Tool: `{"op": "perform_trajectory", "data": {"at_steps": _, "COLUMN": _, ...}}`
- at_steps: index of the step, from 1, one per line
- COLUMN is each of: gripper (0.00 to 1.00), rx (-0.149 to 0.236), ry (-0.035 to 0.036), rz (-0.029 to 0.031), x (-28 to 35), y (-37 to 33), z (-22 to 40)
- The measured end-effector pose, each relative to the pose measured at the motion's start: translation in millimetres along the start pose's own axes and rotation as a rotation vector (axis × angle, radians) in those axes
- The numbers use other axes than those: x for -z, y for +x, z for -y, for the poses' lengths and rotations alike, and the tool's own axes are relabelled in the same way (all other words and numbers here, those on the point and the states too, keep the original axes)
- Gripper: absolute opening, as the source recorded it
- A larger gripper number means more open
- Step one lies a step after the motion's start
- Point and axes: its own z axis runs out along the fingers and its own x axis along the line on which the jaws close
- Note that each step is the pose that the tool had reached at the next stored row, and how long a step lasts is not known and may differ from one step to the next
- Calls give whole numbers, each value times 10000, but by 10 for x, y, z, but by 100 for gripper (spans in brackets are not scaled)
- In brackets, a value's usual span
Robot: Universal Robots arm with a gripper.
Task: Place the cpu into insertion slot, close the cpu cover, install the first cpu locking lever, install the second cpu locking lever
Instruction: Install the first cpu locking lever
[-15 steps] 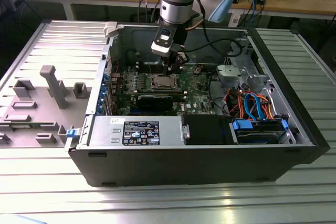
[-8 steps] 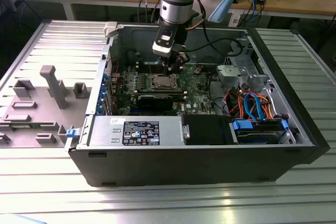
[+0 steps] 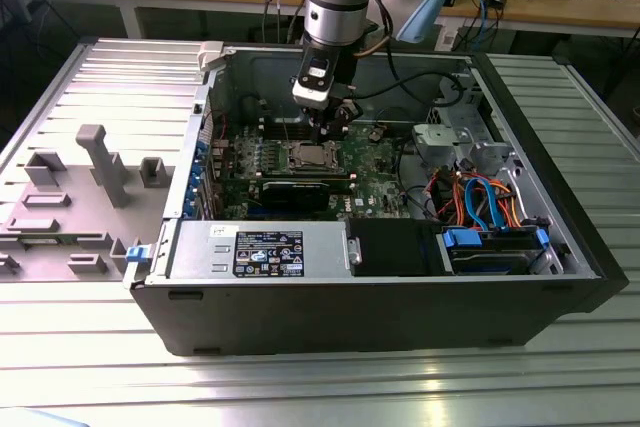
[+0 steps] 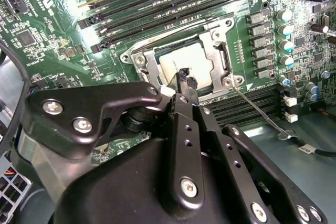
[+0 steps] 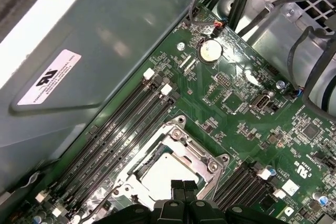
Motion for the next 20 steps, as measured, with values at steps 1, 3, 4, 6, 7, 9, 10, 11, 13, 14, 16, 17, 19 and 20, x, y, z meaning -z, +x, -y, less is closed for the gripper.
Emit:
{"op": "perform_trajectory", "data": {"at_steps": 1, "gripper": 11, "rx": 74, "ry": 0, "rz": 4, "x": 0, "y": 0, "z": 0}}
{"op": "perform_trajectory", "data": {"at_steps": 3, "gripper": 11, "rx": 181, "ry": -1, "rz": 8, "x": 0, "y": 0, "z": 0}}
{"op": "perform_trajectory", "data": {"at_steps": 4, "gripper": 11, "rx": 223, "ry": -1, "rz": 10, "x": 0, "y": 0, "z": 0}}
{"op": "perform_trajectory", "data": {"at_steps": 6, "gripper": 11, "rx": 301, "ry": -2, "rz": 13, "x": 0, "y": 0, "z": 0}}
{"op": "perform_trajectory", "data": {"at_steps": 7, "gripper": 11, "rx": 337, "ry": -2, "rz": 15, "x": 0, "y": 0, "z": 0}}
{"op": "perform_trajectory", "data": {"at_steps": 9, "gripper": 11, "rx": 417, "ry": -2, "rz": 19, "x": 0, "y": 0, "z": 0}}
{"op": "perform_trajectory", "data": {"at_steps": 10, "gripper": 11, "rx": 447, "ry": -2, "rz": 20, "x": 0, "y": 0, "z": 0}}
{"op": "perform_trajectory", "data": {"at_steps": 11, "gripper": 11, "rx": 508, "ry": -3, "rz": 23, "x": 0, "y": 0, "z": 0}}
{"op": "perform_trajectory", "data": {"at_steps": 13, "gripper": 11, "rx": 574, "ry": -3, "rz": 26, "x": 0, "y": 0, "z": 0}}
{"op": "perform_trajectory", "data": {"at_steps": 14, "gripper": 11, "rx": 633, "ry": -4, "rz": 29, "x": 0, "y": 0, "z": 0}}
{"op": "perform_trajectory", "data": {"at_steps": 16, "gripper": 11, "rx": 735, "ry": -4, "rz": 33, "x": 0, "y": 0, "z": 0}}
{"op": "perform_trajectory", "data": {"at_steps": 17, "gripper": 11, "rx": 796, "ry": -4, "rz": 36, "x": 0, "y": 0, "z": 0}}
{"op": "perform_trajectory", "data": {"at_steps": 19, "gripper": 11, "rx": 905, "ry": -5, "rz": 41, "x": 0, "y": 0, "z": 0}}
{"op": "perform_trajectory", "data": {"at_steps": 20, "gripper": 11, "rx": 978, "ry": -6, "rz": 44, "x": 0, "y": 0, "z": 0}}
